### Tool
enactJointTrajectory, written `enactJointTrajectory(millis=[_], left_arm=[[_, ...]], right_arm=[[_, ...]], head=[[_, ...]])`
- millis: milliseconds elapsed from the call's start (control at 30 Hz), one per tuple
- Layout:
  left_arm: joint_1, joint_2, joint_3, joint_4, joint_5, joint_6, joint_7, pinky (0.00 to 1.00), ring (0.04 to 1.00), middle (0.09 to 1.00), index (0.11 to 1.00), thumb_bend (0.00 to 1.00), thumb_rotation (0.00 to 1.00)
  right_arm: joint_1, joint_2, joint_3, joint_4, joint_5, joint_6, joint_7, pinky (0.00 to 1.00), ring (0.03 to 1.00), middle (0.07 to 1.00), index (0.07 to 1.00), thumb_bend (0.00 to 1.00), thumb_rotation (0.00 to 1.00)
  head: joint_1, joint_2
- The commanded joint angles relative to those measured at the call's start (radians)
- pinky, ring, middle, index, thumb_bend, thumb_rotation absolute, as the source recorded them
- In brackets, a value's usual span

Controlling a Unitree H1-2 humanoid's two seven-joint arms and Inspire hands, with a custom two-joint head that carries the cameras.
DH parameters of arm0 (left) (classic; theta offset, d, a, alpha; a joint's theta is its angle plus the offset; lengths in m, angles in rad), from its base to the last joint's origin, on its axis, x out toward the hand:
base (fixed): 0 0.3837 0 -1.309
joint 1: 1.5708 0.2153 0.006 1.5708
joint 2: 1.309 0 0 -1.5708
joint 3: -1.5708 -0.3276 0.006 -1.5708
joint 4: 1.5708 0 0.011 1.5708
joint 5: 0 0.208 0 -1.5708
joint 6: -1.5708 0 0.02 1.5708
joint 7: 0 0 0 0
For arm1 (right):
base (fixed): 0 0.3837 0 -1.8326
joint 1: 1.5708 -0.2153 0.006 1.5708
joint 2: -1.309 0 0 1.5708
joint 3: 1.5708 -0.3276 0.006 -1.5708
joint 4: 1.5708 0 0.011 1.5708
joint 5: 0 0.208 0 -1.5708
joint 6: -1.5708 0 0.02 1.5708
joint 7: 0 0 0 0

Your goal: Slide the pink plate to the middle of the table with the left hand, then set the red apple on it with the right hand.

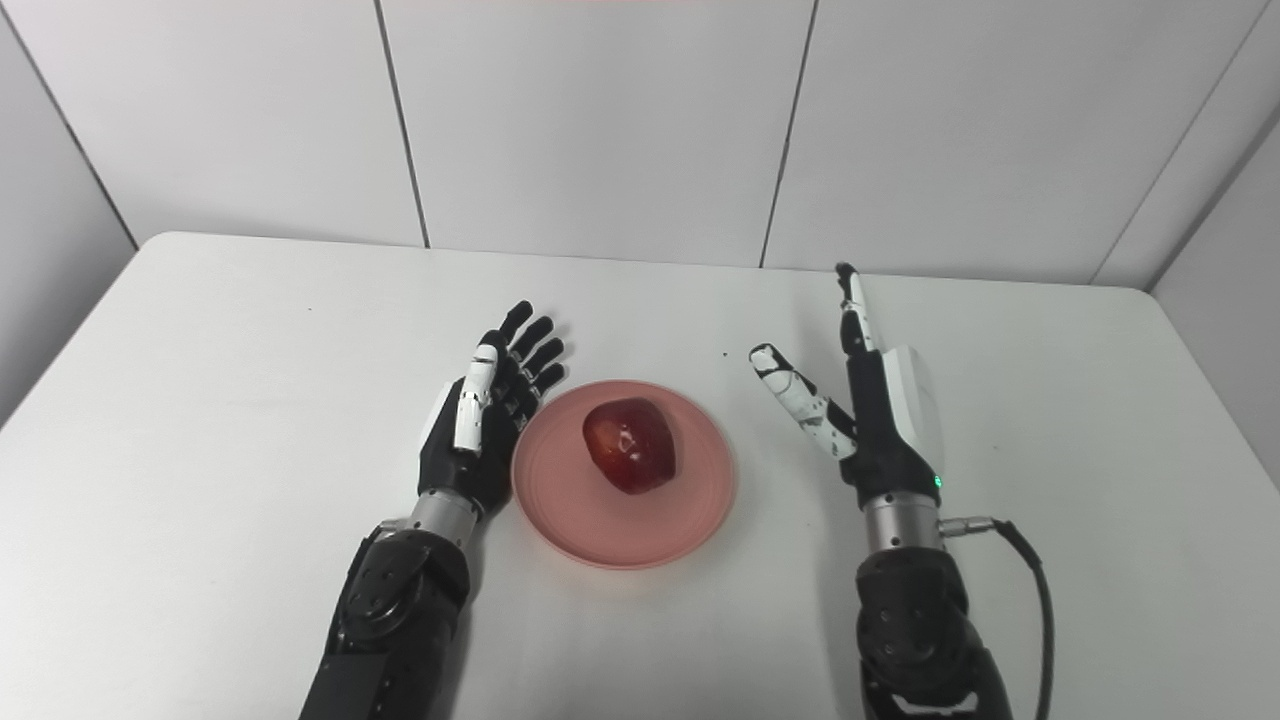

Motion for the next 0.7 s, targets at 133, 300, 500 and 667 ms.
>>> enactJointTrajectory(millis=[133,300,500,667], left_arm=[[0.029,0.009,0.004,0.019,0.009,0.043,0.022,0.93,0.927,0.941,0.932,0.37,1.0],[0.031,0.011,0.005,0.017,0.012,0.041,0.024,0.92,0.924,0.939,0.93,0.37,1.0],[0.037,0.011,0.008,0.01,0.011,0.041,0.028,0.93,0.925,0.937,0.928,0.36,1.0],[0.039,0.014,0.008,0.011,0.012,0.035,0.024,0.93,0.926,0.939,0.928,0.36,1.0]], right_arm=[[-0.015,0.035,-0.041,0.048,0.162,-0.124,-0.019,0.88,0.946,0.96,0.966,0.6,1.0],[-0.005,0.059,-0.055,0.071,0.243,-0.11,-0.012,0.92,0.942,0.949,0.949,0.47,1.0],[0.002,0.066,-0.056,0.109,0.323,-0.149,0.012,0.94,0.955,0.96,0.958,0.33,1.0],[0.004,0.071,-0.045,0.134,0.343,-0.159,0.018,0.96,0.954,0.959,0.957,0.24,1.0]], head=[[0.006,-0.001],[0.009,-0.003],[0.013,-0.004],[0.015,-0.004]])
